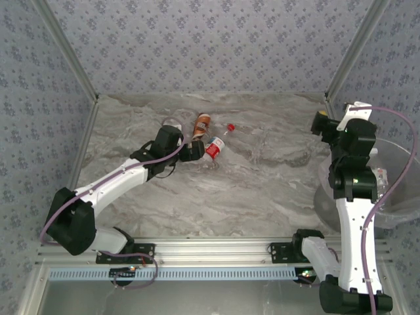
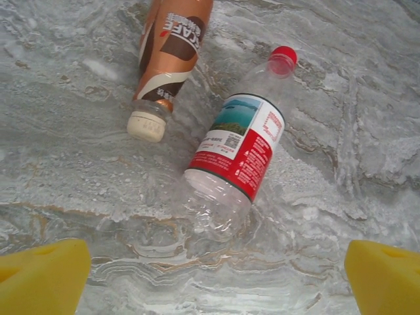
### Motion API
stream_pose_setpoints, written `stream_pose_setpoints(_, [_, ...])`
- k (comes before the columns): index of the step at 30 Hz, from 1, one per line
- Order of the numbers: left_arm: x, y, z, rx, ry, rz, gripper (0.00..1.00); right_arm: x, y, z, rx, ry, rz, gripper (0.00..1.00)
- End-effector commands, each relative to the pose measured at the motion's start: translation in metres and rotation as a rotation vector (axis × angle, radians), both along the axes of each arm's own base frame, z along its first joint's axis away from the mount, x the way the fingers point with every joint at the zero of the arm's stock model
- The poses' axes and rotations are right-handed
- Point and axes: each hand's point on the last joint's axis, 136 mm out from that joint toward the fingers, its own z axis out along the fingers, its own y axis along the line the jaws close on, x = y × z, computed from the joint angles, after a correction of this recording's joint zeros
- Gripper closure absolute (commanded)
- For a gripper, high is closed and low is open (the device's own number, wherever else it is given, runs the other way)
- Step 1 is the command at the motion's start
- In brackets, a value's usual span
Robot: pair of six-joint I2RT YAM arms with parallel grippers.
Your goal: Put the plastic bottles in the bin
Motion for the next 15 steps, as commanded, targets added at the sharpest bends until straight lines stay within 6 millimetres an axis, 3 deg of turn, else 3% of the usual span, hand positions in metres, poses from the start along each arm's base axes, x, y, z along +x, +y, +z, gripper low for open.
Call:
stream_pose_setpoints(1, [0.005, 0.011, 0.003, 0.049, -0.012, 0.042, 0.01, 0.009, 0.049, 0.000, 0.254, -0.017, 0.201, 0.00])
stream_pose_setpoints(6, [0.006, 0.015, 0.000, 0.073, -0.009, 0.057, 0.01, 0.019, 0.088, -0.006, 0.374, 0.013, 0.323, 0.00])
stream_pose_setpoints(15, [0.000, 0.009, -0.013, 0.067, 0.060, 0.029, 0.01, 0.038, 0.158, -0.039, 0.374, 0.118, 0.457, 0.00])
